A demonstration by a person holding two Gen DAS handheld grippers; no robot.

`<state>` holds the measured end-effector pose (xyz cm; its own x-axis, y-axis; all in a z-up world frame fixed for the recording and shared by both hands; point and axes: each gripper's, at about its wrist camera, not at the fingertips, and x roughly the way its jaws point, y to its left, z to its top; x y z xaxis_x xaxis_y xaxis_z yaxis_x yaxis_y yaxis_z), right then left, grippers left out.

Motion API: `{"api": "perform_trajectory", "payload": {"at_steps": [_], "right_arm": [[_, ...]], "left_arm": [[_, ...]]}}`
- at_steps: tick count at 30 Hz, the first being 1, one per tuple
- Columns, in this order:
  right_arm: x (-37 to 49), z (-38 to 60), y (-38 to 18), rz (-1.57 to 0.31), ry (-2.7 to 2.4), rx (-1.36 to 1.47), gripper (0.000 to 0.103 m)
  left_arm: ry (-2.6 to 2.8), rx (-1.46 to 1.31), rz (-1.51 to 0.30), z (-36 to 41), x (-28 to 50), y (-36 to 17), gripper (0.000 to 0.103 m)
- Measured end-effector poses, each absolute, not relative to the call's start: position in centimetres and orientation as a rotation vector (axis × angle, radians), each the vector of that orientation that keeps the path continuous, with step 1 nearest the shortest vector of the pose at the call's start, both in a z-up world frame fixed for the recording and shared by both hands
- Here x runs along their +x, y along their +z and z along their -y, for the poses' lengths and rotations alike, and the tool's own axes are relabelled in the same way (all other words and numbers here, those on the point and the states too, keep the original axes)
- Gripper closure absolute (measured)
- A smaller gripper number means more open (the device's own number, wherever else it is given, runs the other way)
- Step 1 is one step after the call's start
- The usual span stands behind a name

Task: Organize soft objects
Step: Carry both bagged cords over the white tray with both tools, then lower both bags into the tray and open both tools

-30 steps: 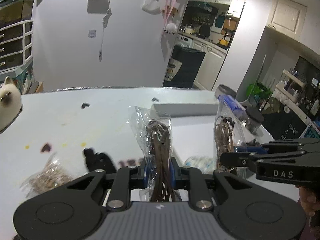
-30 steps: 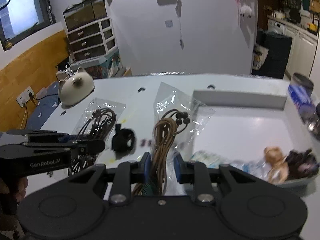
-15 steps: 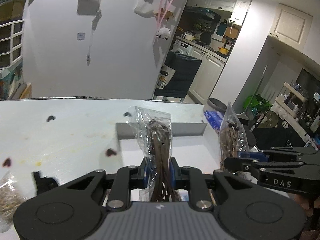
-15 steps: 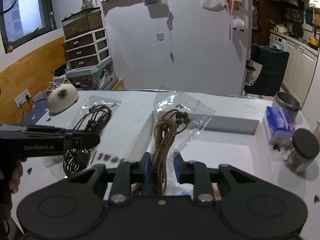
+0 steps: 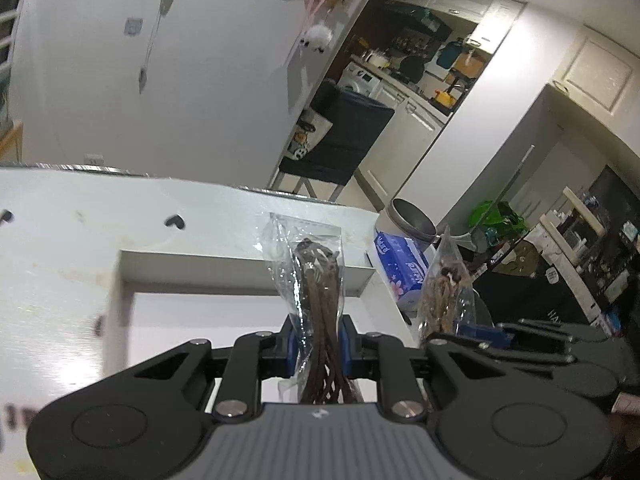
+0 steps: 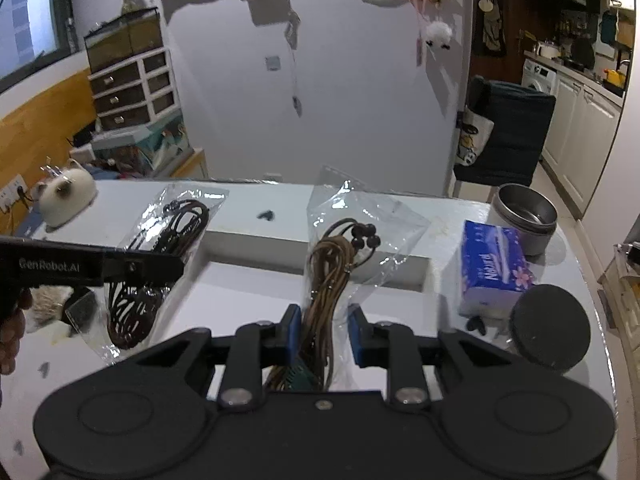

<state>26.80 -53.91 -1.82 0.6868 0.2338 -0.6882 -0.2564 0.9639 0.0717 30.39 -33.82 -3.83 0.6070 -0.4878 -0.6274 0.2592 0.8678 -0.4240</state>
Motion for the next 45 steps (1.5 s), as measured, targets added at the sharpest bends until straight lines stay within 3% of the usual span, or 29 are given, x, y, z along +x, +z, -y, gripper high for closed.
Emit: {"api": "perform_trajectory", "payload": {"at_steps": [21,25,26,31,34,45], "right_arm": [[34.0,56.6,-10.0,-0.940,0.304,-0.092,0.073],[34.1,56.8,-9.6,-0.910,0.301,-0.107,0.061],[34.1,57.0,-9.4,-0.906,0.293,-0.100,0.061],[33.4,57.8,-8.4,-0.887,0.293,-0.006,0.068],[33.0,57.9,-8.0,-0.883,0.284,0.039,0.073],[29.8,57.9,-6.8,-0.856,0.216,0.099,0.069]], "left_arm": [[-0.409,-0.501,-1.022,39.6,38.5,-13.8,0.081],[-0.416,-0.504,-1.023,39.9,38.6,-14.1,0.057],[-0.415,-0.505,-1.022,39.9,38.5,-14.1,0.055],[-0.419,-0.474,-1.018,39.6,38.1,-13.6,0.057],[-0.431,-0.442,-1.008,39.6,37.8,-13.1,0.066],[-0.452,-0.301,-0.971,39.0,35.0,-9.3,0.065]]}}
